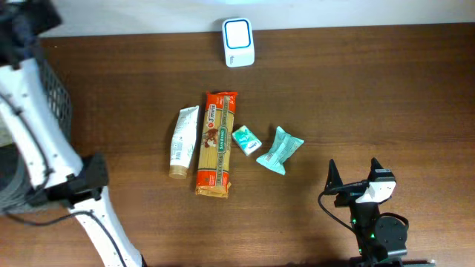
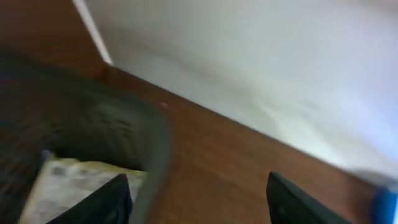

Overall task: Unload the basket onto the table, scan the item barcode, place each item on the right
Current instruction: 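Take the yellow snack bag from the basket and place it left of the tube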

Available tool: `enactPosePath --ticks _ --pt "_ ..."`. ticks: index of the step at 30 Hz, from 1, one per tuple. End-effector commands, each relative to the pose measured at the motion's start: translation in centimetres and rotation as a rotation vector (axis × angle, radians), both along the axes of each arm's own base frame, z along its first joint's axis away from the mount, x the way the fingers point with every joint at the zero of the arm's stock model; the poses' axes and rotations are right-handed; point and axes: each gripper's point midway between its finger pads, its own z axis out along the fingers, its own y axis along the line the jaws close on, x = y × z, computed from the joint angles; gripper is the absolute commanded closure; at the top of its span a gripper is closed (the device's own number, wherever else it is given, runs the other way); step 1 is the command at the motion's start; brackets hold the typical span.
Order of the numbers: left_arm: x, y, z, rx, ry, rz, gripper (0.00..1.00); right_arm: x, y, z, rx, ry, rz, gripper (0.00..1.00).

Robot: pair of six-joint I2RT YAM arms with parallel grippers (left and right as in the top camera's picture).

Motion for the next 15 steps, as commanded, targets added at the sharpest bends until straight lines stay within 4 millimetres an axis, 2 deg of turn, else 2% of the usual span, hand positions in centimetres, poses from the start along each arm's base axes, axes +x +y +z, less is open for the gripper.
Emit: enactPosePath --ticks 1,3,5,6,7,10,11,15 --pt "-5.1 7.4 3.0 -0.092 -0.115 0.330 0.25 0.0 0.1 -0.3 0.003 0.004 0.002 0.02" --pt "-6.6 10.8 0.7 -0.156 -0.076 0.442 0.21 0.0 0.1 -0.3 0.003 0.004 0.002 0.01" --pt "-7.4 13.9 -3.3 -0.206 0.017 0.526 0.18 0.0 0.1 -0.3 0.003 0.004 0.002 0.01" --pt "-7.2 15.3 -6.8 -0.237 0.087 0.557 0.13 0.0 0.1 -0.3 0.003 0.004 0.002 0.01" --pt "-6.5 15.9 -10.1 -0.255 0.146 0.564 0.14 0.0 0.1 -0.3 0.003 0.004 0.002 0.01" --pt "-5.5 16.5 -16.9 -0.285 0.244 0.571 0.14 0.0 0.1 -0.3 0.003 0.004 0.002 0.01" --pt "-5.3 16.7 -19.8 -0.295 0.276 0.574 0.14 0.0 0.1 -0.3 0.003 0.004 0.002 0.02" --pt "-5.4 16.6 -26.2 -0.313 0.334 0.577 0.13 0.0 0.1 -0.3 0.003 0.004 0.002 0.01"
